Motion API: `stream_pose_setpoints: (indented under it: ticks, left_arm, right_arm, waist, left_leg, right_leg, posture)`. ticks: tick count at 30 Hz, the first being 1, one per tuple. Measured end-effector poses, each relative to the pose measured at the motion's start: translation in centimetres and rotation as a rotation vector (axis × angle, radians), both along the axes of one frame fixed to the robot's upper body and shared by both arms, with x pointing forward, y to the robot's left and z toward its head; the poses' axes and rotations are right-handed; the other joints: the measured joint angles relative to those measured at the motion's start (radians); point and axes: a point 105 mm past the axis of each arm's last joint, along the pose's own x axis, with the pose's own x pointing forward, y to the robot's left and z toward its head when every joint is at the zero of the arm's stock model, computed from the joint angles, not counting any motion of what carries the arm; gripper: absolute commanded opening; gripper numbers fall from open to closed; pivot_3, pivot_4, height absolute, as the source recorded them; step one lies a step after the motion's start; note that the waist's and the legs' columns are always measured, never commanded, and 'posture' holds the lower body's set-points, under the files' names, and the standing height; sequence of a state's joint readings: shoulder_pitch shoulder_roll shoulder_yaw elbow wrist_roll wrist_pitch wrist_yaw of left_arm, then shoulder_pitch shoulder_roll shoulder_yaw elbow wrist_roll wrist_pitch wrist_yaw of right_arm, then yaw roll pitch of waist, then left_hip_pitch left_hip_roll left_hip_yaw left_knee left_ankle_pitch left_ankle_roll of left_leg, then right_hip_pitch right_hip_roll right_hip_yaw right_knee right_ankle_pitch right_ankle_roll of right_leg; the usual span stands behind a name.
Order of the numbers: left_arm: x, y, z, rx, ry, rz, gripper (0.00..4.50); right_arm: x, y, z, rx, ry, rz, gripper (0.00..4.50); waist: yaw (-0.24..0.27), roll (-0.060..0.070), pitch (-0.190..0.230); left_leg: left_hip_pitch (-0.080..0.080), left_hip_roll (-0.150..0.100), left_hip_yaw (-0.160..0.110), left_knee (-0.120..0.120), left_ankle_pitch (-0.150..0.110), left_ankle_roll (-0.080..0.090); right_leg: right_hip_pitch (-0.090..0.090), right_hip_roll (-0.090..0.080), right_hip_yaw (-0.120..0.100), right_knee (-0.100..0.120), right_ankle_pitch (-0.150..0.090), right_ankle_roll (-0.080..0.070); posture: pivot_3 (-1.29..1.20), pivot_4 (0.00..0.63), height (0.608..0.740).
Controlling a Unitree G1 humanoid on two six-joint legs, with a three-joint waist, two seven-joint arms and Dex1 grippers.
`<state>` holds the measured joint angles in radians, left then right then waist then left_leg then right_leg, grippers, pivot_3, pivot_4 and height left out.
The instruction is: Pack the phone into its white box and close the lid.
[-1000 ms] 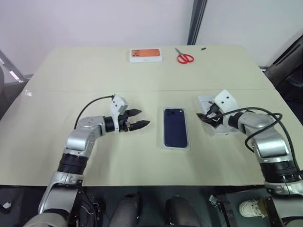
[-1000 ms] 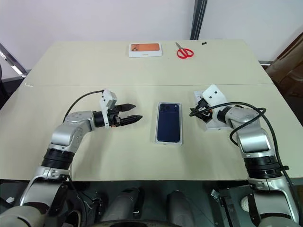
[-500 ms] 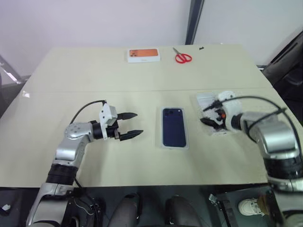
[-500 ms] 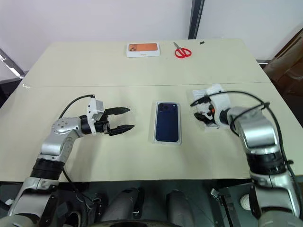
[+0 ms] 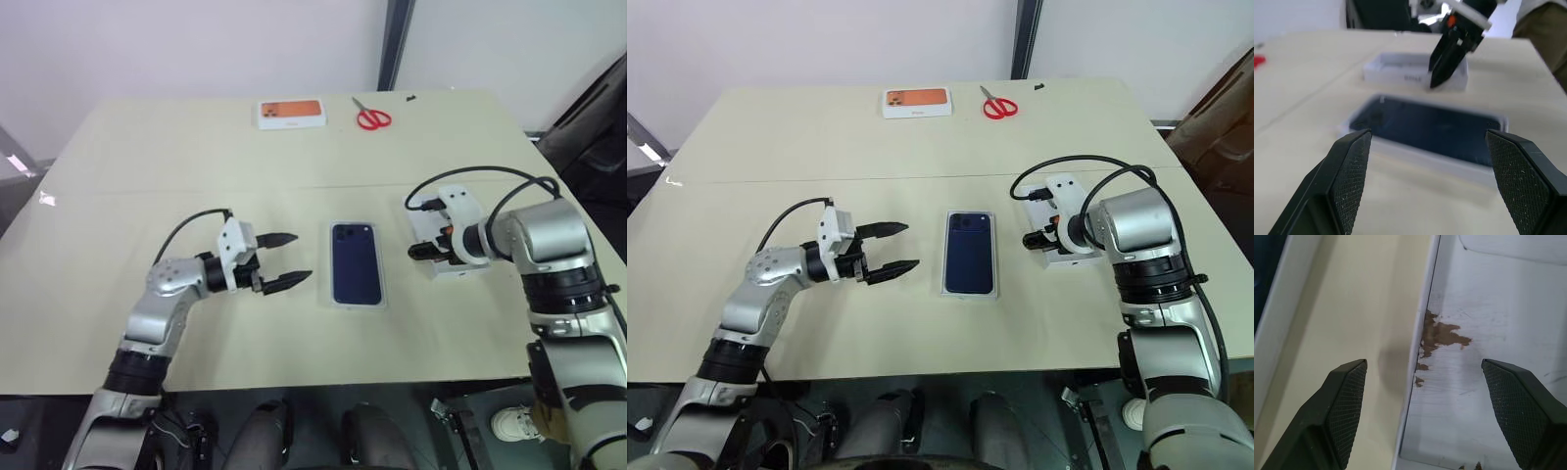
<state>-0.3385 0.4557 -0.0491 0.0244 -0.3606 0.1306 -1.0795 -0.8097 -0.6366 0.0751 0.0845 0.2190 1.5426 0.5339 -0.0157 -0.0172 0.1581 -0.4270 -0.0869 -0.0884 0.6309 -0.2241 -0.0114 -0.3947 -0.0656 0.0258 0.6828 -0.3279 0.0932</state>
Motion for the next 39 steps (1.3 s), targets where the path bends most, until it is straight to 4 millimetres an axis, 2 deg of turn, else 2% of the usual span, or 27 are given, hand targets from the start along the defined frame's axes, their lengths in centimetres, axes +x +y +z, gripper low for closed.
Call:
stream_pose_setpoints:
  ticks: [4,6,8,12,13,18,21,25,28,31,32,34,37,39]
  left_arm:
    - [0.0,0.6,0.1,0.004,-0.011,0.018,3.88]
    - [0.0,0.6,0.2,0.003,-0.014,0.023,3.93]
    - [0.1,0.6,0.2,0.001,-0.015,0.029,3.93]
    - [0.3,0.5,0.2,-0.005,-0.016,0.046,3.93]
    - [0.3,0.5,0.2,-0.006,-0.016,0.047,3.93]
    - [0.3,0.6,0.1,-0.001,-0.012,0.052,3.93]
    - [0.6,0.7,0.2,-0.001,-0.013,0.066,3.93]
    - [1.0,0.8,0.7,-0.006,-0.026,0.085,3.93]
    - [1.4,1.3,0.9,-0.016,-0.015,0.118,3.93]
    - [1.6,1.5,0.9,-0.028,0.003,0.138,3.93]
    - [1.7,1.6,0.9,-0.035,0.005,0.148,3.93]
    - [1.9,1.9,1.1,-0.043,0.012,0.169,3.93]
    - [2.1,2.6,1.3,-0.038,0.009,0.191,3.93]
    - [2.1,2.9,1.3,-0.029,0.016,0.199,3.93]
  right_arm:
    - [0.3,0.5,-0.1,-0.006,-0.007,-0.003,3.91]
    - [0.5,0.7,0.0,-0.004,-0.011,-0.005,3.41]
    - [0.6,0.7,0.0,-0.008,-0.014,-0.014,2.60]
    - [0.8,0.4,-0.1,-0.030,-0.022,-0.040,0.50]
    - [0.9,0.5,-0.2,-0.030,-0.024,-0.040,0.18]
    - [1.3,0.4,-0.2,-0.008,-0.045,-0.092,0.18]
    - [2.0,1.1,0.2,0.096,-0.077,-0.128,0.18]
    - [3.3,4.8,4.0,0.408,-0.242,-0.034,0.18]
    - [2.9,7.8,6.7,0.639,-0.333,0.078,0.18]
    - [2.1,9.9,7.8,0.885,-0.328,0.121,0.18]
    - [1.7,10.6,8.0,0.974,-0.304,0.131,0.18]
    - [1.1,11.4,7.8,1.043,-0.279,0.140,0.18]
    - [0.7,10.8,6.0,0.956,-0.276,0.106,0.18]
    - [0.6,10.0,4.7,0.825,-0.300,0.111,0.18]
  waist:
    - [0.003,0.000,0.000]
    - [0.002,0.000,0.000]
    - [0.001,0.000,0.000]
    - [0.001,0.000,0.000]
    - [0.001,0.000,0.000]
    - [0.002,0.000,0.000]
    - [0.000,0.000,0.000]
    - [-0.006,0.001,0.000]
    - [-0.004,0.001,0.000]
    - [-0.003,0.001,0.000]
    - [-0.002,0.001,0.000]
    - [0.000,0.001,0.000]
    - [0.002,0.001,0.000]
    - [0.000,0.002,0.001]
  left_leg:
    - [0.000,0.000,0.000,0.000,0.000,0.001]
    - [0.000,0.000,0.000,0.000,0.000,0.001]
    - [0.000,0.000,0.000,0.000,0.000,0.001]
    - [0.000,0.000,0.000,0.000,0.000,0.001]
    - [0.000,0.000,0.000,0.000,0.000,0.001]
    - [0.000,0.000,0.000,0.000,0.000,0.001]
    - [0.000,0.000,0.000,0.000,0.000,0.001]
    - [0.000,0.000,0.001,-0.001,0.000,0.001]
    - [0.000,0.001,0.001,-0.001,0.000,0.001]
    - [0.000,0.001,0.001,0.000,0.000,0.001]
    - [0.000,0.001,0.000,0.000,0.000,0.001]
    - [0.000,0.000,0.000,0.000,0.000,0.001]
    - [0.000,0.000,0.001,0.000,0.000,0.001]
    - [0.000,-0.001,0.001,-0.001,0.000,0.001]
  right_leg:
    - [0.001,0.000,0.000,0.000,0.000,0.000]
    - [0.000,0.000,0.000,0.000,0.000,0.000]
    - [0.000,0.000,0.000,0.000,0.000,0.000]
    - [0.000,0.000,0.000,0.000,0.000,0.000]
    - [0.000,0.000,0.000,0.000,0.000,0.000]
    - [0.000,0.000,0.000,0.000,0.000,0.000]
    - [-0.001,0.000,0.000,0.001,0.000,0.000]
    - [-0.002,0.001,0.001,0.002,0.000,0.000]
    - [-0.001,0.001,0.000,0.002,0.000,0.000]
    - [-0.001,0.001,0.000,0.002,0.000,0.000]
    - [-0.001,0.001,0.000,0.002,0.000,0.000]
    - [-0.001,0.001,0.000,0.002,0.000,0.000]
    - [-0.001,0.000,0.000,0.002,0.000,0.000]
    - [-0.002,0.000,0.000,0.002,0.000,0.000]
  posture:
    - [0.00,0.150,0.734]
    - [0.00,0.150,0.734]
    - [0.00,0.150,0.734]
    - [0.00,0.150,0.734]
    - [0.00,0.150,0.734]
    - [0.00,0.150,0.734]
    - [0.00,0.150,0.734]
    - [0.00,0.150,0.734]
    - [0.00,0.150,0.734]
    - [0.00,0.150,0.734]
    - [0.00,0.150,0.734]
    - [0.00,0.150,0.734]
    - [0.00,0.150,0.734]
    - [0.00,0.150,0.734]
